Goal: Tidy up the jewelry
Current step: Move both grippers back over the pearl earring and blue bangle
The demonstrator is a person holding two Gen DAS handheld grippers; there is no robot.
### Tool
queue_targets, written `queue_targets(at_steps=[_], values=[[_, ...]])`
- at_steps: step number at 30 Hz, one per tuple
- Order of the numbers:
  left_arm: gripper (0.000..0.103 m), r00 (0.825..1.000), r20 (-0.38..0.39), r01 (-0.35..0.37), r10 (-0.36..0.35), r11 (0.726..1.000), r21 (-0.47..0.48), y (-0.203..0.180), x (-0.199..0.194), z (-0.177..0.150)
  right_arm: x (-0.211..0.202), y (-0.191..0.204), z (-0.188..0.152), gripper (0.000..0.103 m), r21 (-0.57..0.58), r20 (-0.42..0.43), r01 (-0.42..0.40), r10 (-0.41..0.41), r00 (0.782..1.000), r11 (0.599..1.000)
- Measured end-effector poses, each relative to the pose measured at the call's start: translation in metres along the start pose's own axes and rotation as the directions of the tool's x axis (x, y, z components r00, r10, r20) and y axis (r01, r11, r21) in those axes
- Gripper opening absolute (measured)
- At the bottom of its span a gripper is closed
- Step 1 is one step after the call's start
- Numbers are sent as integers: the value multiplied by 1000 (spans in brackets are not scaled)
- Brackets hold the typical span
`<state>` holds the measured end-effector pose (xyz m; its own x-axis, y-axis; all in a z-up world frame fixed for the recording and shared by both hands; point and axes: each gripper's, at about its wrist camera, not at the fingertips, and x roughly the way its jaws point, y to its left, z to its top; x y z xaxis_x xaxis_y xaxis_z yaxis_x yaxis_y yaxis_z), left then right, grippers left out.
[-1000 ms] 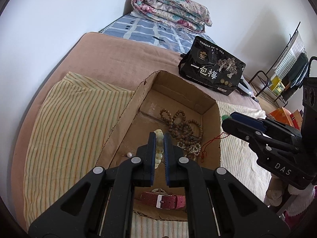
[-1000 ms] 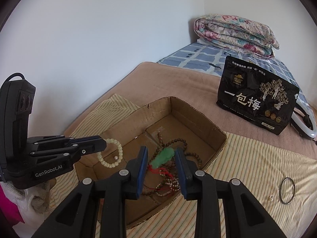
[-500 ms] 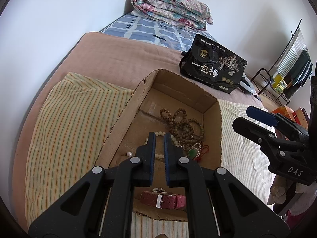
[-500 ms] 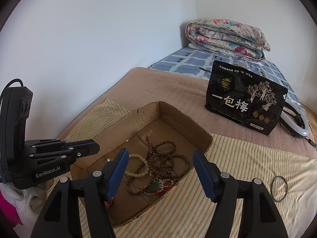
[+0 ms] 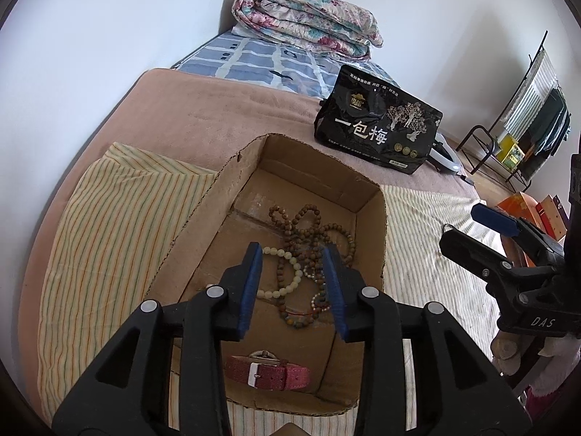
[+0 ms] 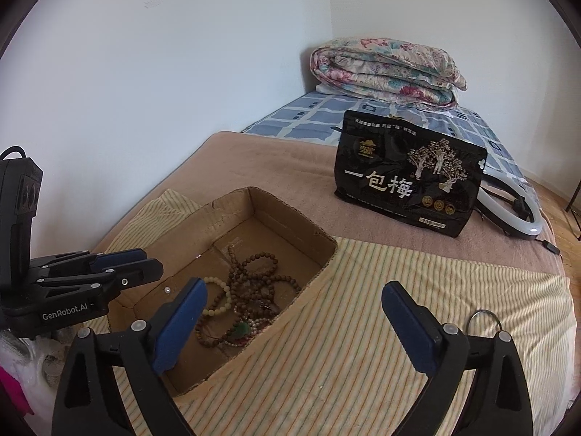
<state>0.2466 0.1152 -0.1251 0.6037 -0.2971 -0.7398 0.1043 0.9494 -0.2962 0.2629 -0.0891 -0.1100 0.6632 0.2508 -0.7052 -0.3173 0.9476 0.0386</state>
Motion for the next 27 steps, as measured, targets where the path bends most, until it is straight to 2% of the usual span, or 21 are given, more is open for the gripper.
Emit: queue_targets(at_steps=[11,27], values=[[34,999,2,34,-34,998,62,-54,10,-1,-21,-63,-20,101,54,3,60,-60,998,997],[35,992,-45,128,-122,980,152,-147,48,-11,-39,-179,-63,101,158,-22,166,-165,986,973]])
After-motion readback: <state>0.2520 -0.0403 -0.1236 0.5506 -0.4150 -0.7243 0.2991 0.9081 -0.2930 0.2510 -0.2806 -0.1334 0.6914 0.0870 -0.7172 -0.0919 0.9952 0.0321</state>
